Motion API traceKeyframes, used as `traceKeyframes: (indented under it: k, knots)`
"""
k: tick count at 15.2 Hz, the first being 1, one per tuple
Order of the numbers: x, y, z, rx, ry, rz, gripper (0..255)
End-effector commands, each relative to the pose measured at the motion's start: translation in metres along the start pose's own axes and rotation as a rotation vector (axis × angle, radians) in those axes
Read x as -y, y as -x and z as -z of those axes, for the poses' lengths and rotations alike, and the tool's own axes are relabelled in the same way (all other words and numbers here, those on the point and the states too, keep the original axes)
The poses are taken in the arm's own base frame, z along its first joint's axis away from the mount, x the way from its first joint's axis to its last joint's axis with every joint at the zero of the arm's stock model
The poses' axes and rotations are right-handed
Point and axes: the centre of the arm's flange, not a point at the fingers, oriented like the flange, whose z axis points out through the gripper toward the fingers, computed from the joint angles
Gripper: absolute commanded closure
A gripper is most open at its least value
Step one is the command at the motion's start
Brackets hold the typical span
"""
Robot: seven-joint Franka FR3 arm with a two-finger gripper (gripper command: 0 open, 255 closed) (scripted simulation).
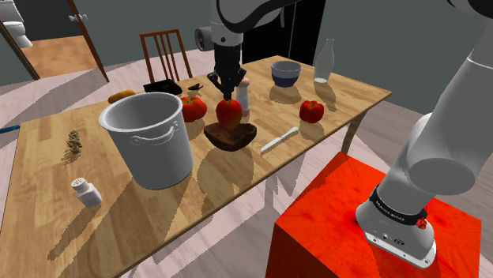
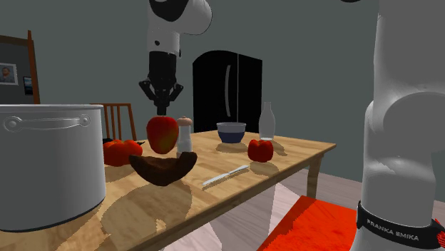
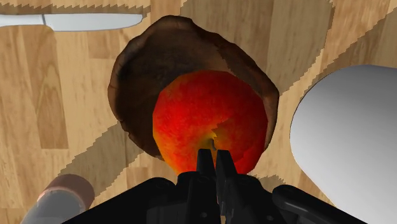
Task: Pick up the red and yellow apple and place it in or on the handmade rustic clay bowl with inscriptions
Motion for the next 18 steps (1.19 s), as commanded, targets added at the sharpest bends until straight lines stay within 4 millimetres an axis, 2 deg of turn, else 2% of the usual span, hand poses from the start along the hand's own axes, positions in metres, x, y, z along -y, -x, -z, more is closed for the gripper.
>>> traceKeyframes:
  k: [1, 6, 10, 18]
  knots:
    - [0.000, 0.000, 0.000, 0.000, 0.000, 0.000, 0]
    - [0.000, 0.000, 0.000, 0.000, 0.000, 0.000, 0]
    - [0.000, 0.000, 0.050, 0.000, 0.000, 0.000, 0]
    - [0.000, 0.000, 0.050, 0.000, 0.000, 0.000, 0]
